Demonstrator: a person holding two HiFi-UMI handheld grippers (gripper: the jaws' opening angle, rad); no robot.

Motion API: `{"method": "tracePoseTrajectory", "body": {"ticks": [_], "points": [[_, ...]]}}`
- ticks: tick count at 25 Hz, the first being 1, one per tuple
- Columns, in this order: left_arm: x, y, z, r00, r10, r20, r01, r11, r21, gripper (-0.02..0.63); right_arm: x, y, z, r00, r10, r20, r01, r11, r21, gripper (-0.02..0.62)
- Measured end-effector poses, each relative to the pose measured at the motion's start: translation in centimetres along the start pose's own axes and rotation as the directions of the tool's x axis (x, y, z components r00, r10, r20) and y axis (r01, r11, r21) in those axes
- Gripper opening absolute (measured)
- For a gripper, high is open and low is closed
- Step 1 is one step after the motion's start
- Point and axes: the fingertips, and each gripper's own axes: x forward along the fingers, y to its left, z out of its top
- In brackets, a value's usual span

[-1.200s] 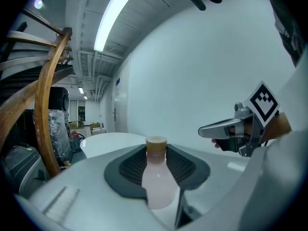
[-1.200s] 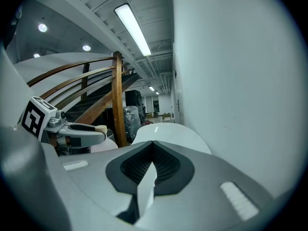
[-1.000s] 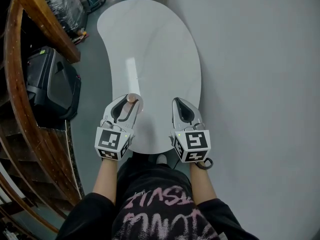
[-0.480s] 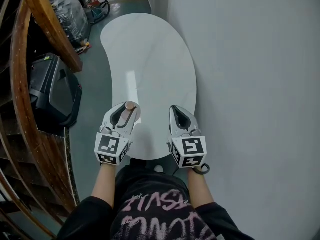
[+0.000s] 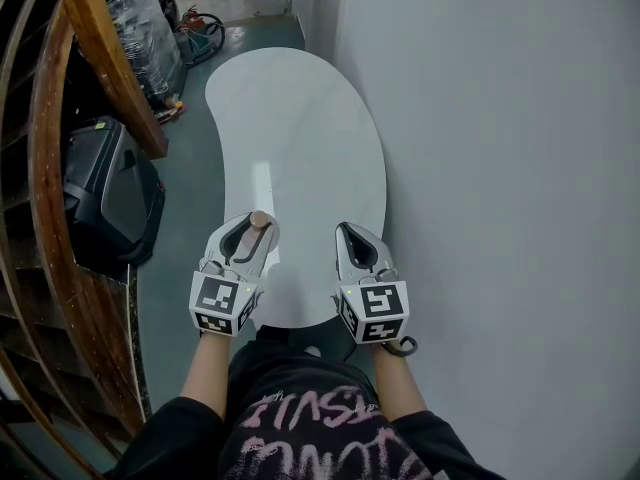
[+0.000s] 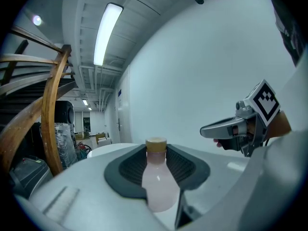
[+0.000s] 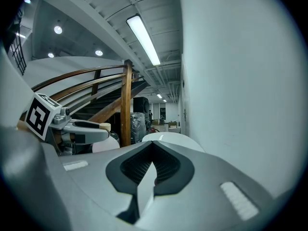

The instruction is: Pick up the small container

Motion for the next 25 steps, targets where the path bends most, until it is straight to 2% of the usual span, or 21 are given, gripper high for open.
{"method": "tracePoseTrajectory", "body": {"ticks": [25], "points": [[-1.7, 1.0, 2.0, 0.998, 0.054, 0.044, -0.055, 0.998, 0.024, 0.126, -0.2, 1.2, 0.9, 0.998, 0.052, 0.024, -0.052, 0.998, -0.019, 0.009]]}}
